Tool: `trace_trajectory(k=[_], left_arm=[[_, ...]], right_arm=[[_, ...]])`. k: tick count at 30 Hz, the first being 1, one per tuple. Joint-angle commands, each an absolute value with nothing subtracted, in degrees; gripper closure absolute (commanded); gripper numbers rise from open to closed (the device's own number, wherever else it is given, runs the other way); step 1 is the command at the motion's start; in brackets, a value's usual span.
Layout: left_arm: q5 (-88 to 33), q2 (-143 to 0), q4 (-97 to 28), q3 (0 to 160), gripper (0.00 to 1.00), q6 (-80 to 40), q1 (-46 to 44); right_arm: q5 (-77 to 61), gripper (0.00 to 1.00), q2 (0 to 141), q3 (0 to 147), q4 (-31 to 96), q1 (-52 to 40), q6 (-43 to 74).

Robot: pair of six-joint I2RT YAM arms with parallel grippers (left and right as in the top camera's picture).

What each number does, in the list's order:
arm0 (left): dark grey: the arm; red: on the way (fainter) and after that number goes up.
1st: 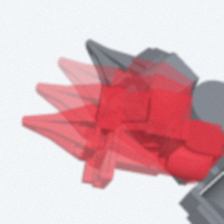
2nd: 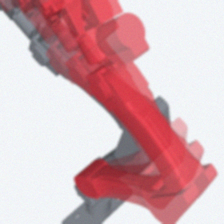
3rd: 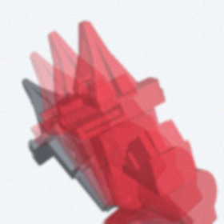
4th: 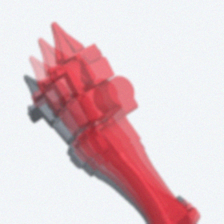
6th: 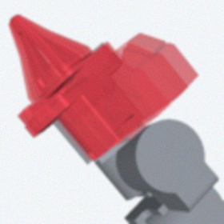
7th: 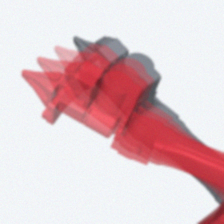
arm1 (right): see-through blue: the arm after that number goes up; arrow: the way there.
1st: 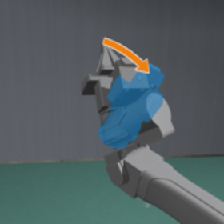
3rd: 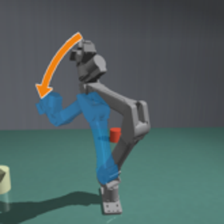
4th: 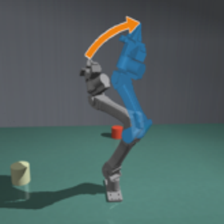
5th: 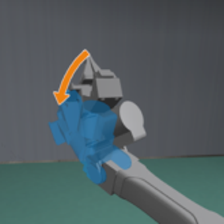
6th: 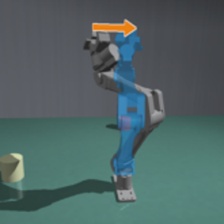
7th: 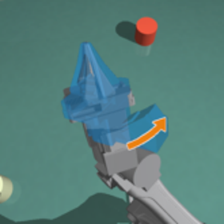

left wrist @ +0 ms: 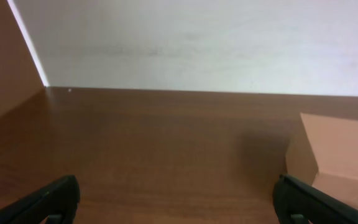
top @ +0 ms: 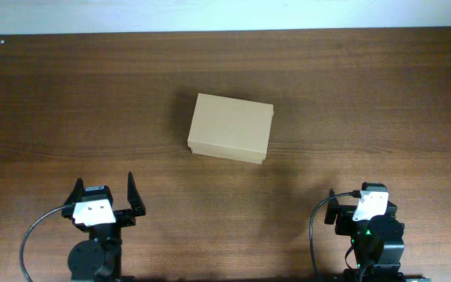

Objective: Pack container

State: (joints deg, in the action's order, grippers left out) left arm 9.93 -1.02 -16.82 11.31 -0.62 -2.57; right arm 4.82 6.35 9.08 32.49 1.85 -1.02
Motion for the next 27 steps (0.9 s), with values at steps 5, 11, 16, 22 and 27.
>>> trace_trajectory(k=[5,11,16,22,27], left_arm=[[10.35,-0.30,-16.49,9.17,0.00,-0.38,-3.75],[10.35,-0.30,-16.51,7.42,0.00,-0.38,-3.75],[10.33,-0.30,-16.23,5.17,0.00,-0.38,-3.75],[10.35,-0.30,-16.08,5.13,0.00,-0.38,-3.75],[10.35,-0.30,-16.08,5.13,0.00,-0.38,-3.75]], right_arm=[[4.69,0.01,5.87,8.60,32.32,2.33,-0.38],[4.69,0.01,5.87,8.60,32.34,2.33,-0.38],[4.71,0.01,5.87,8.60,32.32,2.33,-0.38],[4.71,0.01,5.87,8.60,32.34,2.33,-0.38],[4.71,0.01,5.87,8.60,32.32,2.33,-0.38]])
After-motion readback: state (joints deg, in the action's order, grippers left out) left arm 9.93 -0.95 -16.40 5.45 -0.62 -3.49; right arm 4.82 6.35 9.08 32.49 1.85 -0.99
